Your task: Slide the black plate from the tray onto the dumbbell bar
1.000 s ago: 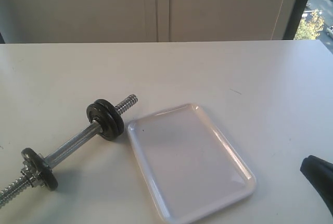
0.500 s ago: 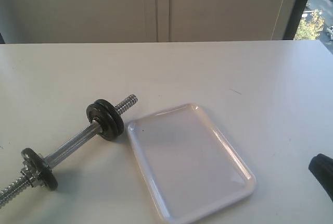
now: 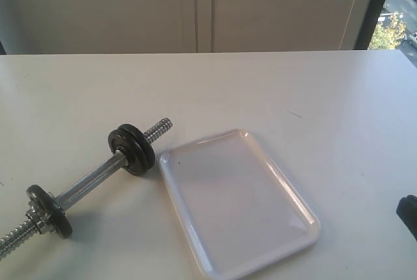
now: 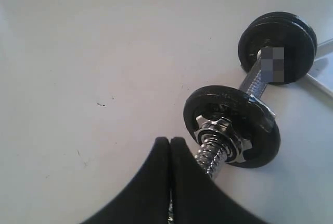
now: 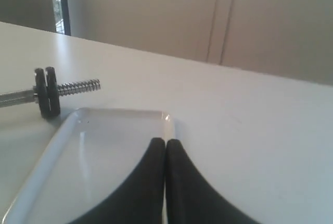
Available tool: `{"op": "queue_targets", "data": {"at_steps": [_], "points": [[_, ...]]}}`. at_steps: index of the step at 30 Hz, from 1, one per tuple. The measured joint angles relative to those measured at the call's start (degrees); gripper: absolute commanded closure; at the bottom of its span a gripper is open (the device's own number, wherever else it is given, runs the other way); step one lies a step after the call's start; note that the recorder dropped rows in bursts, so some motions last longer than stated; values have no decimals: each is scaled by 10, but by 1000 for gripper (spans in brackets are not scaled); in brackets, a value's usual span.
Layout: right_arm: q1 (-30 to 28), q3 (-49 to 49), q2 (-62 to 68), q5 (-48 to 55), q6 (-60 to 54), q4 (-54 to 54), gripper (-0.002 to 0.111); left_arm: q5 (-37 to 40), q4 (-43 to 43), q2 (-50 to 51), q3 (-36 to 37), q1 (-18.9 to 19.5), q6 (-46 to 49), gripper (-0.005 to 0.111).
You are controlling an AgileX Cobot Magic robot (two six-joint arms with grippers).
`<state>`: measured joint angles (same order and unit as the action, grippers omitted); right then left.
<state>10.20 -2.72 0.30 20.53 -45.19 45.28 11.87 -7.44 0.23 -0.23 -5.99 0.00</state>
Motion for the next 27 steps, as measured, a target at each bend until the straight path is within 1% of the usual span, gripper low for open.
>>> {"op": "queue_targets", "data": {"at_steps": [1,4,6,8,10,13,18,22,27], "points": [[-1,0,0,3,64,-38,108,0,0,0,0,0,0,107],[-3,6,0,5,254,-217,108,0,0,0,0,0,0,107],[-5,19,0,9,337,-306,108,0,0,0,0,0,0,107],[-5,25,0,8,386,-349,108,0,0,0,0,0,0,107],[-5,26,0,0,409,-367,108,0,0,0,0,0,0,107],[-5,26,0,-1,411,-377,108,0,0,0,0,0,0,107],[-5,26,0,-1,363,-381,108,0,0,0,0,0,0,107],[-5,26,0,-1,356,-381,108,0,0,0,0,0,0,107],[-5,26,0,-1,384,-381,108,0,0,0,0,0,0,107]]}}
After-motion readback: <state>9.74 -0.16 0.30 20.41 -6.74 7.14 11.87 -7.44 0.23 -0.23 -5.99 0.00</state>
